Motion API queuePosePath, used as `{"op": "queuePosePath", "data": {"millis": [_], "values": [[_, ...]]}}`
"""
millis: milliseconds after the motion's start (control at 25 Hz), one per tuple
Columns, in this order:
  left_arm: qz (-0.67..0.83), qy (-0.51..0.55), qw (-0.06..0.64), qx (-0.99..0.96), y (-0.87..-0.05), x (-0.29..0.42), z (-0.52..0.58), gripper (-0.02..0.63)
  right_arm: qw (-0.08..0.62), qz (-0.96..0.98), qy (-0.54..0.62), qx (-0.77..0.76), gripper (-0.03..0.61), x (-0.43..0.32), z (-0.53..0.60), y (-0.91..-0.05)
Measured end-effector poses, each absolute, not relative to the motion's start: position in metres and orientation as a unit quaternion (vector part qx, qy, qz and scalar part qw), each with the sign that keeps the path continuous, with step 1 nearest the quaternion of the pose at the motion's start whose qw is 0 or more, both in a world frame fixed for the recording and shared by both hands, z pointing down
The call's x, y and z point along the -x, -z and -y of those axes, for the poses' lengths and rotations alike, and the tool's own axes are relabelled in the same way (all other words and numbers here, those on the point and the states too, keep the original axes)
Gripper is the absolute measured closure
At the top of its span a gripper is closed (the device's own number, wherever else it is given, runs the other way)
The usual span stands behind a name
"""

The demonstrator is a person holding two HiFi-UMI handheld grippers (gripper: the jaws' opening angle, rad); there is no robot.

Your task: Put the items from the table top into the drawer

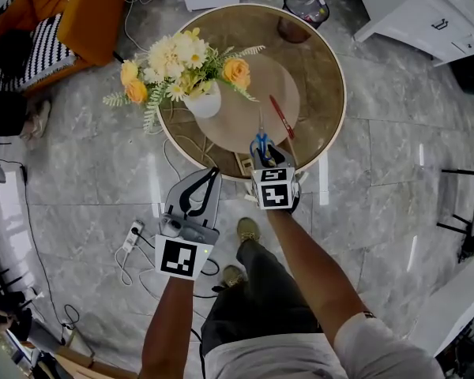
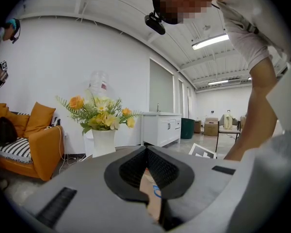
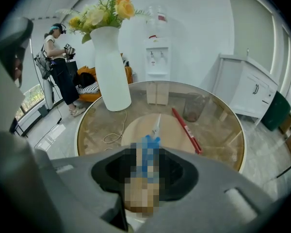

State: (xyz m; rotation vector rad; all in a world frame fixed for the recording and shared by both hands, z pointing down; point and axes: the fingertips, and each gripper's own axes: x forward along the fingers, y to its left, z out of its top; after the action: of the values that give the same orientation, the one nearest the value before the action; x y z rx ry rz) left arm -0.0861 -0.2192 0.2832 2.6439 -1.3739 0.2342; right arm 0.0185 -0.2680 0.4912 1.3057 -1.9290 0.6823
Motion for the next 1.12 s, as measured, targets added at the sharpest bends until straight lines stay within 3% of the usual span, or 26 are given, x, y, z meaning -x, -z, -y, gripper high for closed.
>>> {"op": "queuePosePath", "data": {"millis": [800, 1120], "values": [[0.455, -0.092, 0.082, -0.882, -0.306, 0.08, 0.182, 0.614, 0.365, 0.761, -0.239, -0.481, 0.495, -0.019, 0.273, -0.508], [0.446, -0.092, 0.085, -0.886, -0.308, 0.069, 0.159, 0.614, 0.336, 0.78, -0.22, -0.48, 0.495, -0.026, 0.247, -0.483]]}}
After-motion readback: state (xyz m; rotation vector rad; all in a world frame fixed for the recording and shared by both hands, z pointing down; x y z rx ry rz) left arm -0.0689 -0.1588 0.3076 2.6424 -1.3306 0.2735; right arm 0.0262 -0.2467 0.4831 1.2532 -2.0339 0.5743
